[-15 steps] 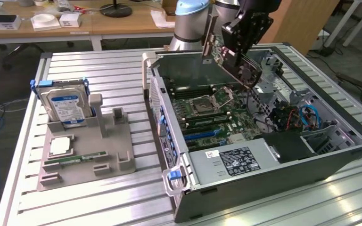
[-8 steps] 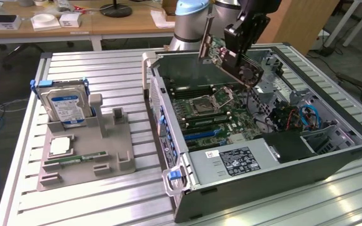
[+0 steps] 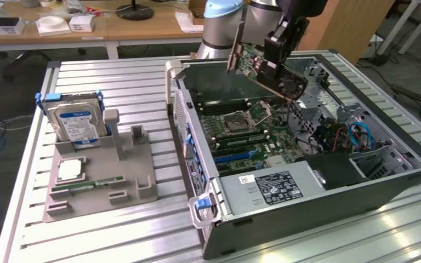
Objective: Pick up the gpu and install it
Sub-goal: 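Insert the gpu into the slot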
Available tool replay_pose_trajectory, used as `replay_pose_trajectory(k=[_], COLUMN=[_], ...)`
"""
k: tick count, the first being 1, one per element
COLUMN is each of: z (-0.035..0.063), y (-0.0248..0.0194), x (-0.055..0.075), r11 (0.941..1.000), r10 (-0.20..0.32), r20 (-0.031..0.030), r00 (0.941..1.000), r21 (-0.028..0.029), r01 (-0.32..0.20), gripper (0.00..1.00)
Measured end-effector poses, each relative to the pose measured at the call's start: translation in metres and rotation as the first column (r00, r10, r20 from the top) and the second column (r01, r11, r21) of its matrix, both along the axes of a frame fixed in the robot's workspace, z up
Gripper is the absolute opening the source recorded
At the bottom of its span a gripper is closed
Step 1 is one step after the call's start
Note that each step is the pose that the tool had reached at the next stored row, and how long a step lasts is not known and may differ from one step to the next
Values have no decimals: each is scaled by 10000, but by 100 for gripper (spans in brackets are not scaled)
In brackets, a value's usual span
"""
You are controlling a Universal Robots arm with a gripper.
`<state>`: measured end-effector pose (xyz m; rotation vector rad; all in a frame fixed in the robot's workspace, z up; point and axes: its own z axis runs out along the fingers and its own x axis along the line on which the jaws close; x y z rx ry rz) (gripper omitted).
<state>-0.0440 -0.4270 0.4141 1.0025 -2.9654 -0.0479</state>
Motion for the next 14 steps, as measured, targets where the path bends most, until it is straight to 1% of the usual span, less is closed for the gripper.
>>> replay_pose_trajectory(k=[2, 4, 7, 12, 14], z=[-5, -9, -16, -32, -40], y=[0, 0, 0, 0, 0], x=[0, 0, 0, 0, 0], r11=[9994, 9974, 9920, 9778, 9698], r10=[360, 714, 1264, 2098, 2438], r20=[0, 0, 0, 0, 0], r00=[9994, 9974, 9920, 9778, 9698], r21=[-1, 0, -1, 0, 0], r01=[-360, -714, -1264, -2098, -2438], gripper=[26, 26, 26, 26, 26])
